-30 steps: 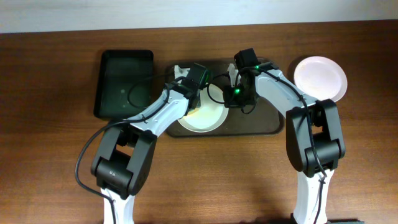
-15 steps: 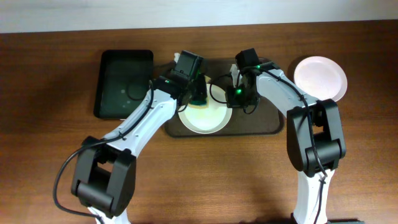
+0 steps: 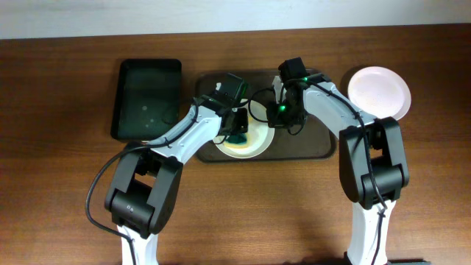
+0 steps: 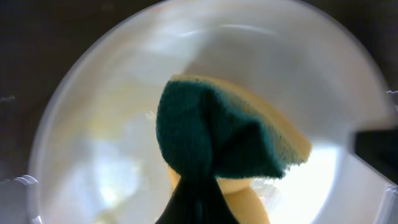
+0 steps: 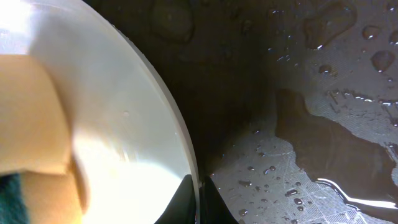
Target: Clean dirty plates on tray and stack at the side
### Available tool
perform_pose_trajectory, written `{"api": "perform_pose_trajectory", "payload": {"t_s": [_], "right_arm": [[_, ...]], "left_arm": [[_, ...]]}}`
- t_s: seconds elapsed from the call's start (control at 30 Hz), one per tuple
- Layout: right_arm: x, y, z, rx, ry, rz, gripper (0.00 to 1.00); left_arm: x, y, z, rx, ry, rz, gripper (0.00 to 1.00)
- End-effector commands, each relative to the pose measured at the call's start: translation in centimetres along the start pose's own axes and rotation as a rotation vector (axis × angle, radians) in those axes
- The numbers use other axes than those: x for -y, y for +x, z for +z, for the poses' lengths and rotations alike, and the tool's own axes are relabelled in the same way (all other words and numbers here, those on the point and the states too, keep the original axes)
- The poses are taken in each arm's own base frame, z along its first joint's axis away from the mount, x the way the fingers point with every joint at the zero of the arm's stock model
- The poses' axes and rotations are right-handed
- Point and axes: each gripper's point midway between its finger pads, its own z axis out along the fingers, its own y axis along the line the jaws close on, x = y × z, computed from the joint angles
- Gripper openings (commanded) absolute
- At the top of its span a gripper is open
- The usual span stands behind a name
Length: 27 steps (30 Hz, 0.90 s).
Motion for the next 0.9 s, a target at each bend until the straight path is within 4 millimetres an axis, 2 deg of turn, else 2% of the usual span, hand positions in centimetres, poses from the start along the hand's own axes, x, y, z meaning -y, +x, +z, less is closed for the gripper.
{"api": "perform_pose_trajectory", "payload": {"t_s": [0.0,0.1,0.2,0.3,0.37,0.47,0.53,0.6,0.7,0.77,0.87], "right_arm": [[0.7,0.0,0.1,0.001,0.021,0.016,0.04],[0.7,0.0,0.1,0.001,0.021,0.016,0.04],[0.7,0.0,0.1,0.001,0.022,0.016,0.04],[0.9,0.1,0.1,-0.002,0.023,0.021,0.04],[0.9,0.0,0.0,0.0,0.023,0.022,0.04],[0.8,-0.3,-0.2,0.01,0.02,0.015,0.04],[0.5,-0.9,-0.8,0.025,0.018,-0.019,0.04],[0.1,-1.5,-1.7,0.043,0.016,-0.057,0.04],[-1.0,-3.2,-4.4,0.098,0.012,-0.106,0.04],[-1.5,-4.4,-6.4,0.138,0.03,-0.145,0.04],[-1.3,-5.9,-9.8,0.188,0.148,-0.214,0.04]], "left_arm": [[-4.6,1.1,1.6,-0.012,-0.231,0.023,0.0],[-6.8,1.8,2.5,-0.027,-0.347,0.042,0.0],[-9.4,0.5,1.2,0.043,-0.506,0.057,0.0],[-11.3,-1.9,-1.3,0.143,-0.625,0.046,0.0],[-11.5,-3.1,-2.7,0.183,-0.63,0.025,0.0],[-11.3,-6.5,-7.1,0.298,-0.584,-0.045,0.0],[-11.2,-7.8,-9.4,0.35,-0.555,-0.076,0.0],[-10.9,-8.5,-11.1,0.377,-0.505,-0.101,0.0],[-10.4,-8.5,-12.3,0.361,-0.4,-0.126,0.0],[-10.5,-8.3,-12.3,0.331,-0.349,-0.141,0.0],[-11.4,-7.7,-11.9,0.278,-0.309,-0.168,0.0]]}}
